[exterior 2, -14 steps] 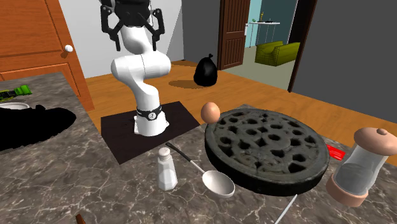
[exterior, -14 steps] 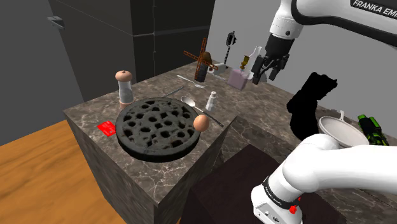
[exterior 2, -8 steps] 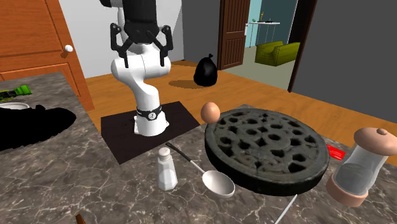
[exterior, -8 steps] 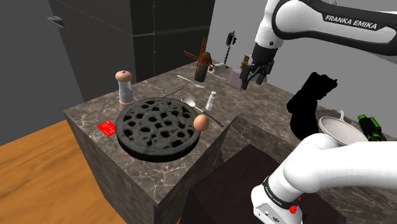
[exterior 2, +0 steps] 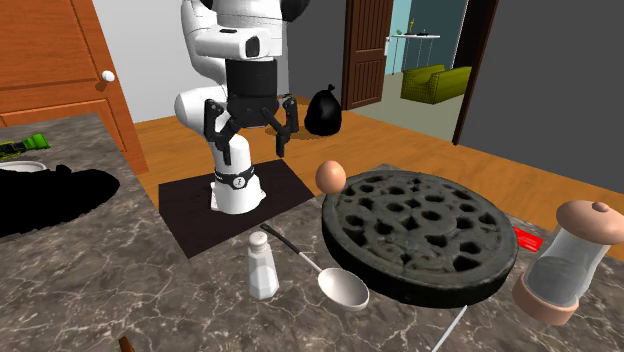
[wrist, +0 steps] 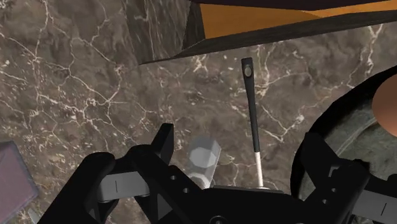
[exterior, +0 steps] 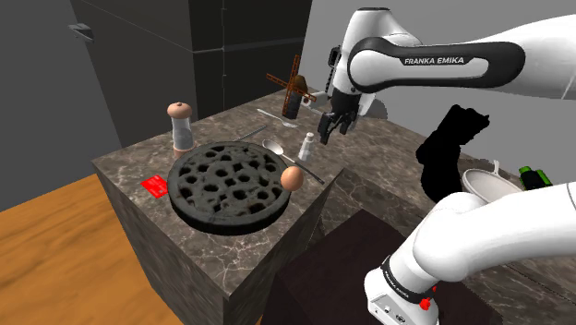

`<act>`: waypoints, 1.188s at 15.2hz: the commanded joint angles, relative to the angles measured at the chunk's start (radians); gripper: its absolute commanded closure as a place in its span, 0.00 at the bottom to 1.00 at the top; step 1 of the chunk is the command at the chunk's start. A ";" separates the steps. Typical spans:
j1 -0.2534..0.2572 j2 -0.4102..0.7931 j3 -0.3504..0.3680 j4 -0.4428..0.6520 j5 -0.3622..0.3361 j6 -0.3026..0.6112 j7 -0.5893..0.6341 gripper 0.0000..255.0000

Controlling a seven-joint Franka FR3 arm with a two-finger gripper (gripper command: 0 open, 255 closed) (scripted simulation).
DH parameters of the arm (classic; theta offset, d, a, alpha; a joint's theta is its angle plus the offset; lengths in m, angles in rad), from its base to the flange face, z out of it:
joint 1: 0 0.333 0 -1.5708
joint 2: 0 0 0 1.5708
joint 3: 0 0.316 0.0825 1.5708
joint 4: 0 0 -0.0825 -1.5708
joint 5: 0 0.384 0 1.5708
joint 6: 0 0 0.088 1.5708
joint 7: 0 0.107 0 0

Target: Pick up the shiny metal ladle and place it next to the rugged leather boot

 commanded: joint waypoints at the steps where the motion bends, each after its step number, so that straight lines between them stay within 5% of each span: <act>1: 0.011 0.059 0.000 0.000 -0.004 0.067 -0.018 0.00; 11: 0.060 0.397 0.025 0.051 -0.027 0.380 -0.075 0.00; 18: 0.057 0.472 0.022 0.028 -0.039 0.481 -0.072 0.00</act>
